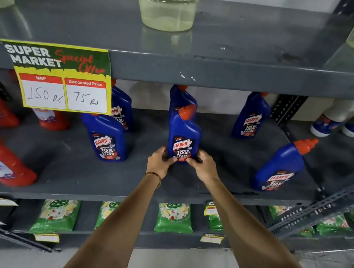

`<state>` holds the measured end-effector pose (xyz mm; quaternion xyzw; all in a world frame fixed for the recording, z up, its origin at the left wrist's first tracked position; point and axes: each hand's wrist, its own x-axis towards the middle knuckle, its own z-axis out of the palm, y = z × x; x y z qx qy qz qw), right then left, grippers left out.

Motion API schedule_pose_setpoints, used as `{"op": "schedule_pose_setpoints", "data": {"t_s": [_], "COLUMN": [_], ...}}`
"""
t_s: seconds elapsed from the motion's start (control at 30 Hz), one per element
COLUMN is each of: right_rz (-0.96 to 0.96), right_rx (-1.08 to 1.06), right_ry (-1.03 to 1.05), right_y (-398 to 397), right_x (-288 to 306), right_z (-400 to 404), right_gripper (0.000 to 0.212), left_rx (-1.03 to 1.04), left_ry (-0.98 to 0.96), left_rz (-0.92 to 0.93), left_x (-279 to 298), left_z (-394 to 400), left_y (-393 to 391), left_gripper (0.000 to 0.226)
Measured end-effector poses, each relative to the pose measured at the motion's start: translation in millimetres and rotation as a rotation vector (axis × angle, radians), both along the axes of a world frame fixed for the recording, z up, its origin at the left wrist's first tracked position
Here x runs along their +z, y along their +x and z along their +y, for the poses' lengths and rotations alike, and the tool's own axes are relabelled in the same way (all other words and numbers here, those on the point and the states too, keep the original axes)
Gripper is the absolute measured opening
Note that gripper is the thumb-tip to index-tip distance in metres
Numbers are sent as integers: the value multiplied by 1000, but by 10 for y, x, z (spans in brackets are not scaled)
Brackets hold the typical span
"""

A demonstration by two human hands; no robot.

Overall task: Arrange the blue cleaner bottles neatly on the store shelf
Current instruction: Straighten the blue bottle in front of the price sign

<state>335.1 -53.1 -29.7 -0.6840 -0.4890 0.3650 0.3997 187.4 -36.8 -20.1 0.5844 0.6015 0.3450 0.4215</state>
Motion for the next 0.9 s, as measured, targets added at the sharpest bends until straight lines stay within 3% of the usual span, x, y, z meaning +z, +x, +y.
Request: {"op": "schedule_pose_setpoints", "data": {"t_s": [0.9], "right_rz": [-93], "right_rx": [9], "right_ry": [7], "right_y": [-13], "right_x": [-4], "right_z": [-757], "right_gripper": [26], "left_rx": [-20], "left_ry": [5], "left_rz": [17], "left_x": [7], "left_z": [-719], "left_y": [-126], "left_gripper": [42]}}
